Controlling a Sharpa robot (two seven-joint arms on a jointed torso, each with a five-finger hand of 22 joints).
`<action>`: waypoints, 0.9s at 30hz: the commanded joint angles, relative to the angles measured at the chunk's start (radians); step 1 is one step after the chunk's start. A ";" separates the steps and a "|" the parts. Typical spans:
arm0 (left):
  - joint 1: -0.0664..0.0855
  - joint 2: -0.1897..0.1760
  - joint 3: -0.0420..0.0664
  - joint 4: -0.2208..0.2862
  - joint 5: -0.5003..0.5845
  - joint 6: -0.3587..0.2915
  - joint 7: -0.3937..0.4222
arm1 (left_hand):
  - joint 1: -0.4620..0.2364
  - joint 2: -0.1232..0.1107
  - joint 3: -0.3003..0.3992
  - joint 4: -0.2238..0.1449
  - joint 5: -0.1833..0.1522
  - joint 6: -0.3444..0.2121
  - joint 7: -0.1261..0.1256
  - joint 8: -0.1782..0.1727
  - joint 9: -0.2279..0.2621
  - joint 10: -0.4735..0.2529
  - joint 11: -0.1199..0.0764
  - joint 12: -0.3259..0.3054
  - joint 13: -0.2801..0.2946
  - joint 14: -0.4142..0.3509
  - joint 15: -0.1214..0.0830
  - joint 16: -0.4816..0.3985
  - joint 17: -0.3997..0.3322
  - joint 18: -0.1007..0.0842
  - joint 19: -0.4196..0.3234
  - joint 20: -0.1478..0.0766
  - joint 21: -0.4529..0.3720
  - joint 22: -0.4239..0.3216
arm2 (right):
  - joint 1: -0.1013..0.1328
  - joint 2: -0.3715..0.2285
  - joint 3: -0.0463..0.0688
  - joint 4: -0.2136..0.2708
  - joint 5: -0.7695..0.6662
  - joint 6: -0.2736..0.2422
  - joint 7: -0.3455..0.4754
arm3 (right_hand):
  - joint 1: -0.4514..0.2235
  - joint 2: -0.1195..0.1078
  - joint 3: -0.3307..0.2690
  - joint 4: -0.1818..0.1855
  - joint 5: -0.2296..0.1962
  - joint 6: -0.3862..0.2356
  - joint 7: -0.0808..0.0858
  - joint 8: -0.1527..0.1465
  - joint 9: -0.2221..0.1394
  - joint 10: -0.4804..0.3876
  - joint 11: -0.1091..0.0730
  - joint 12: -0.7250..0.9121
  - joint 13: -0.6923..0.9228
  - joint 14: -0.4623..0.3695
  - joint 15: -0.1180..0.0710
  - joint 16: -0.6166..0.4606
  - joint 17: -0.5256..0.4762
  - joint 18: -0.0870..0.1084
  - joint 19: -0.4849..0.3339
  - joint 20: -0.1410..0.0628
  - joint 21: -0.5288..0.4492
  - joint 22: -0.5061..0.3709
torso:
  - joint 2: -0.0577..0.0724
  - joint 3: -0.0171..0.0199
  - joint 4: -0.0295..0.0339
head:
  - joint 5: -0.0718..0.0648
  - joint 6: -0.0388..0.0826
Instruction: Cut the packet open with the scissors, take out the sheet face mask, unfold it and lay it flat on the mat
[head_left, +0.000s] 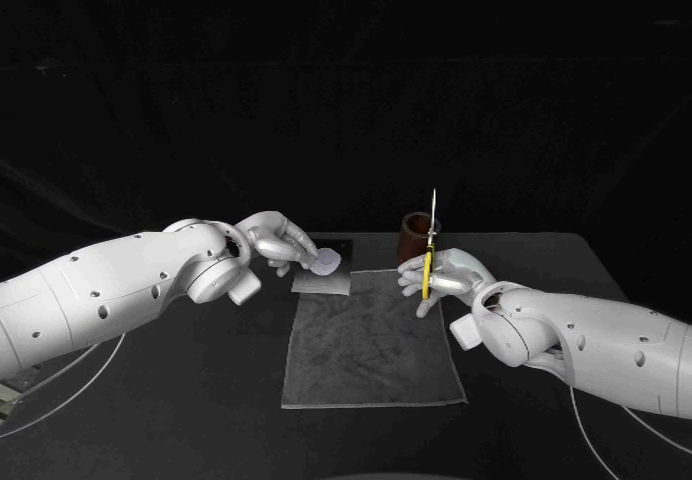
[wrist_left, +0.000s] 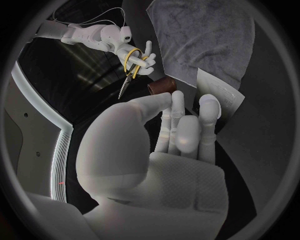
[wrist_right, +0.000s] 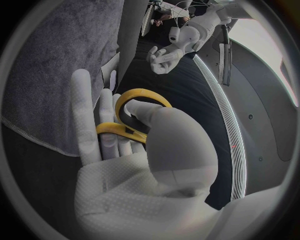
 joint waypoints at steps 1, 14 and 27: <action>0.003 0.007 0.000 -0.024 0.041 -0.128 -0.028 | -0.012 0.008 -0.047 0.020 -0.007 -0.060 0.028 -0.043 0.073 -0.071 0.029 -0.043 -0.024 -0.105 0.026 -0.111 -0.211 0.030 -0.067 0.020 -0.062 -0.080 | 0.001 -0.001 0.001 0.008 0.006 0.008 0.013 | 0.010 0.000 -0.002 -0.007 -0.003 0.008 -0.001 0.001 0.001 0.006 -0.005 0.006 0.001 0.002 -0.001 0.000 0.002 0.058 0.004 0.004 -0.004 -0.001 | -0.001 0.0020 0.0011 | 0.003 0.002; 0.001 0.133 -0.035 -0.227 -0.287 -0.229 0.111 | 0.187 0.007 -0.604 0.194 -0.001 -0.259 0.057 -0.162 -0.156 -0.338 0.156 -0.053 -0.232 -0.572 0.181 -0.637 -0.546 0.032 -0.214 0.193 -0.725 -0.478 | 0.000 -0.015 0.001 0.055 0.002 0.024 0.002 | 0.011 -0.004 -0.007 -0.014 -0.003 0.010 -0.002 0.002 0.001 0.008 -0.006 0.006 0.001 0.002 -0.002 0.000 0.004 0.059 0.005 0.003 -0.005 -0.001 | 0.000 0.0019 0.0008 | 0.012 0.010; -0.027 0.331 -0.067 -0.523 -0.399 -0.179 0.033 | 0.202 -0.052 -0.999 0.347 -0.099 -0.362 0.165 -0.147 -0.266 -0.486 0.198 0.033 -0.281 -0.704 0.229 -0.766 -0.649 0.015 -0.203 0.215 -0.933 -0.602 | -0.001 -0.028 0.001 0.082 -0.001 0.032 -0.009 | 0.011 -0.004 -0.009 -0.015 -0.003 0.011 -0.002 0.001 0.001 0.009 -0.006 0.006 0.001 0.002 -0.002 0.000 0.005 0.058 0.006 0.003 -0.005 -0.001 | 0.004 0.0020 -0.0047 | 0.021 0.013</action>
